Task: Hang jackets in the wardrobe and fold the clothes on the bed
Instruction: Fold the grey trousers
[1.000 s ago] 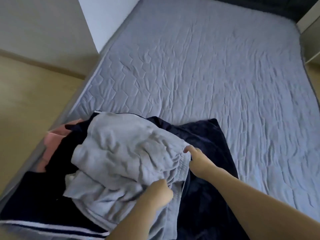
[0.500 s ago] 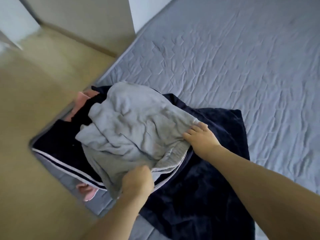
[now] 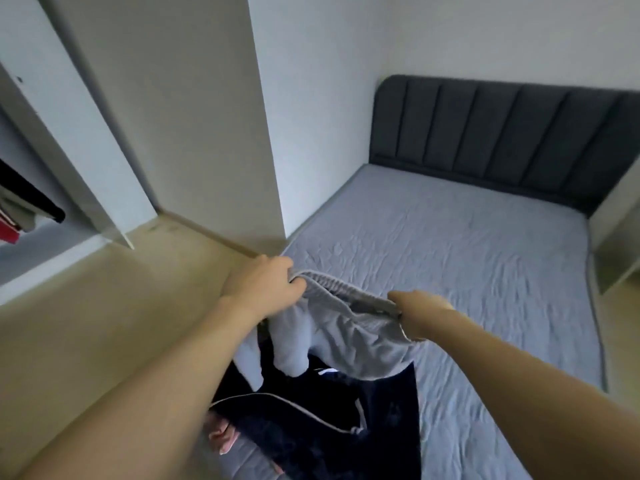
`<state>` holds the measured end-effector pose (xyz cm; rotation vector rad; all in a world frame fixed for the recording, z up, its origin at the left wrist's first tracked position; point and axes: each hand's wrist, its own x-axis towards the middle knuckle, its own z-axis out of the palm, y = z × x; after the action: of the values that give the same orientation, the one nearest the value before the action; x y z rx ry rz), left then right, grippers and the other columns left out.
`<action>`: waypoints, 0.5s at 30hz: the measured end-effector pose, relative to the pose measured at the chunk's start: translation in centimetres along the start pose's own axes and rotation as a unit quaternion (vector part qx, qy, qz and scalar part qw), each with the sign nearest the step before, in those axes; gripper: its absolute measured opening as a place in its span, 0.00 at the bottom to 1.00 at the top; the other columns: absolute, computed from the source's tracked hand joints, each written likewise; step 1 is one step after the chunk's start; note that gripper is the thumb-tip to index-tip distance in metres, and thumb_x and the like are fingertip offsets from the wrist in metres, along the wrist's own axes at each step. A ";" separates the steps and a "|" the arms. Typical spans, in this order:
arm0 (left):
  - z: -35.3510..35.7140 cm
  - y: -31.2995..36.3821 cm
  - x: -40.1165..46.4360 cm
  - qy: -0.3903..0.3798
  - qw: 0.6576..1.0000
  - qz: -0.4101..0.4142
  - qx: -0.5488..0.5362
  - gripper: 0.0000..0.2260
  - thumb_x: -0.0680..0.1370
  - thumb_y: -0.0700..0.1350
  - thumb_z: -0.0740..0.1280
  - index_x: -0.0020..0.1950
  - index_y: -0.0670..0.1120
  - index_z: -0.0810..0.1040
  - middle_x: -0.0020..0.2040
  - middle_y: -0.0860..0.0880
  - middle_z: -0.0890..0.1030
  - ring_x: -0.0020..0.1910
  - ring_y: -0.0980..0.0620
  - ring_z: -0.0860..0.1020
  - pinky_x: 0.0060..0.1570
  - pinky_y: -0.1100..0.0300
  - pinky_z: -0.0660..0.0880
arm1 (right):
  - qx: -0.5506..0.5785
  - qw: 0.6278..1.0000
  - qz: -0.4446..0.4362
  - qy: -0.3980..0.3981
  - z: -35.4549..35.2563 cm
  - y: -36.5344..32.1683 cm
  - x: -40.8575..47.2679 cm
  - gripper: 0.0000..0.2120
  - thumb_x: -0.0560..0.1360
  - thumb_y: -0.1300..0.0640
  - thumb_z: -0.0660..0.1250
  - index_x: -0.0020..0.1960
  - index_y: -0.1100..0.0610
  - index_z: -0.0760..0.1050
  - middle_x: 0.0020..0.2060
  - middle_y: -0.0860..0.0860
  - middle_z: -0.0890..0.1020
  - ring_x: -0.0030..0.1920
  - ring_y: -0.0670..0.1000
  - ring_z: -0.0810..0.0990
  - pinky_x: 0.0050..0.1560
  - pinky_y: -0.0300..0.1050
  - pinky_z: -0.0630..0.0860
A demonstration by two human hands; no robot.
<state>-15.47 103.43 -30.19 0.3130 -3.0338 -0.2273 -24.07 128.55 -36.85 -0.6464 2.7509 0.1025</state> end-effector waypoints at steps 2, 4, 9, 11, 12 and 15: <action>-4.7 2.8 -1.8 0.030 0.999 0.023 -0.008 0.13 0.75 0.54 0.61 0.36 0.47 0.68 0.37 0.49 0.75 0.40 0.42 0.74 0.37 0.55 0.68 | -0.003 0.998 0.041 0.053 -2.9 3.0 -4.4 0.13 0.76 0.50 0.63 0.58 0.53 0.68 0.54 0.53 0.78 0.54 0.59 0.78 0.42 0.47 0.71; -8.7 5.5 -3.7 0.057 0.998 0.026 -0.021 0.13 0.75 0.53 0.60 0.37 0.46 0.69 0.36 0.49 0.74 0.40 0.42 0.74 0.38 0.55 0.67 | 0.003 0.994 0.075 0.082 -4.8 6.5 -8.9 0.13 0.76 0.48 0.64 0.56 0.53 0.69 0.54 0.53 0.77 0.54 0.58 0.78 0.43 0.47 0.71; -12.9 11.9 -8.8 0.077 0.997 -0.016 -0.006 0.10 0.78 0.50 0.57 0.40 0.48 0.71 0.41 0.50 0.75 0.41 0.46 0.73 0.40 0.56 0.67 | 0.098 0.991 0.059 0.063 -7.4 14.1 -18.4 0.08 0.76 0.57 0.63 0.54 0.52 0.70 0.54 0.55 0.78 0.49 0.56 0.76 0.45 0.46 0.70; -12.0 14.7 -10.6 0.075 0.996 -0.042 -0.015 0.05 0.78 0.44 0.58 0.44 0.46 0.72 0.48 0.46 0.77 0.45 0.44 0.73 0.44 0.57 0.67 | 0.191 0.979 0.022 0.070 -8.3 16.2 -21.2 0.12 0.73 0.65 0.62 0.54 0.53 0.71 0.50 0.53 0.77 0.49 0.54 0.75 0.46 0.45 0.69; -11.2 16.0 -11.5 0.076 0.995 -0.061 -0.030 0.04 0.77 0.41 0.59 0.45 0.46 0.72 0.52 0.44 0.79 0.48 0.42 0.74 0.45 0.56 0.68 | 0.251 0.964 0.009 0.084 -8.8 17.1 -22.8 0.14 0.71 0.69 0.60 0.52 0.55 0.73 0.47 0.53 0.77 0.48 0.54 0.75 0.45 0.45 0.69; -8.6 18.8 -14.9 0.090 0.984 -0.126 -0.092 0.07 0.76 0.37 0.57 0.51 0.42 0.73 0.58 0.37 0.78 0.56 0.38 0.76 0.52 0.52 0.72 | 0.457 0.881 -0.030 0.115 -8.6 19.8 -27.8 0.10 0.71 0.70 0.58 0.43 0.61 0.77 0.36 0.56 0.76 0.39 0.54 0.72 0.40 0.46 0.68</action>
<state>-3.80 123.58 -19.79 0.6631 -2.7652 -0.4649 -11.70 156.80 -19.93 -0.4666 2.5381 -1.2729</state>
